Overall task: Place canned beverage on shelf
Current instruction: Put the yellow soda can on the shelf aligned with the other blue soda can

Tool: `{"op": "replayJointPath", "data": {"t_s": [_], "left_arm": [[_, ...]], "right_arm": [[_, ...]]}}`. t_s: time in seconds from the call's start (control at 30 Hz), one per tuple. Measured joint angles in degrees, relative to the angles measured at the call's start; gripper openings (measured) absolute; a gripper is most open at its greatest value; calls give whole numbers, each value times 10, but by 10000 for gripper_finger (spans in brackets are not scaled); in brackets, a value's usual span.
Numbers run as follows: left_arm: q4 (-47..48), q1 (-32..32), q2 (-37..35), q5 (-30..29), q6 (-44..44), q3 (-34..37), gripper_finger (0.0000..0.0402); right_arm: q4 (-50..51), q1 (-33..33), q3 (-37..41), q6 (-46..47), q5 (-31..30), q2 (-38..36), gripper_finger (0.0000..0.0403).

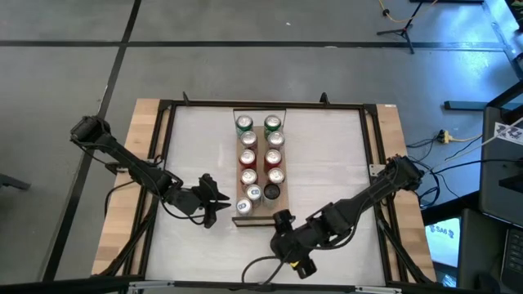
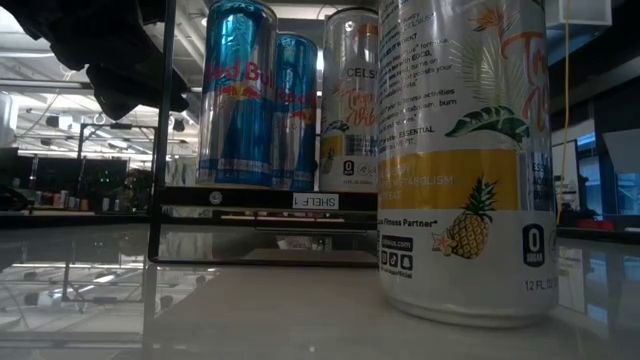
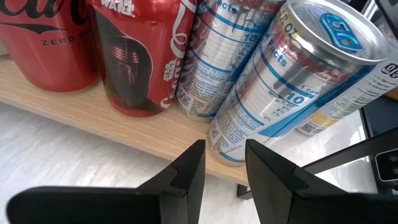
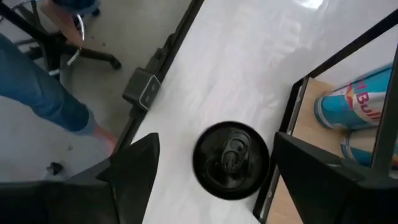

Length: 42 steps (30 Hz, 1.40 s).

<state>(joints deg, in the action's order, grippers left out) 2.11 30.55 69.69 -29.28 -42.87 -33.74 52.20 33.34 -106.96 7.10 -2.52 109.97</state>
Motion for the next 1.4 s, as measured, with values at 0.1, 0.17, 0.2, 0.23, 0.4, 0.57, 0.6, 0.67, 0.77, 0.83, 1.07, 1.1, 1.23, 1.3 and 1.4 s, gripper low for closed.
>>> {"op": "replayJointPath", "data": {"t_s": [0.1, 0.17, 0.2, 0.23, 0.4, 0.57, 0.6, 0.67, 0.77, 0.83, 1.07, 1.1, 1.23, 1.3, 1.4], "left_arm": [[0, 0, 0, 0, 0, 0, 105], [0, 0, 0, 0, 0, 0, 105], [0, 0, 0, 0, 0, 0, 105], [0, 0, 0, 0, 0, 0, 105], [0, 0, 0, 0, 0, 0, 105], [0, 0, 0, 0, 0, 0, 105], [0, 0, 0, 0, 0, 0, 105], [0, 0, 0, -1, 0, 0, 105], [0, 0, 0, -1, 0, 0, 105], [0, 0, 0, -1, 0, 0, 105], [0, 0, 0, -1, 0, 0, 105], [0, 0, 0, -1, 0, 0, 105], [0, 0, 0, -1, 0, 0, 105], [0, 0, 0, -1, 0, 0, 105], [0, 0, 0, -2, 0, 0, 105]], "right_arm": [[4, 0, 0, -23, 0, 0, 310], [4, 0, 0, -58, 0, 0, 310], [4, 0, 0, -79, 0, 0, 310], [4, 0, 0, -96, 0, 0, 310], [4, -4, 0, -169, 2, 0, 310], [4, -12, 0, -210, 6, 3, 310], [6, -12, 0, -220, 6, 3, 310], [11, -13, 0, -235, 14, 7, 310], [21, -16, 0, -259, 22, 17, 310], [27, -17, 0, -268, 22, 26, 310], [35, -24, 0, -270, 22, 32, 310], [35, -25, 0, -270, 22, 32, 310], [44, -27, 0, -270, 42, 32, 310], [46, -27, 0, -270, 51, 33, 310], [46, -27, 0, -270, 51, 37, 310]]}}
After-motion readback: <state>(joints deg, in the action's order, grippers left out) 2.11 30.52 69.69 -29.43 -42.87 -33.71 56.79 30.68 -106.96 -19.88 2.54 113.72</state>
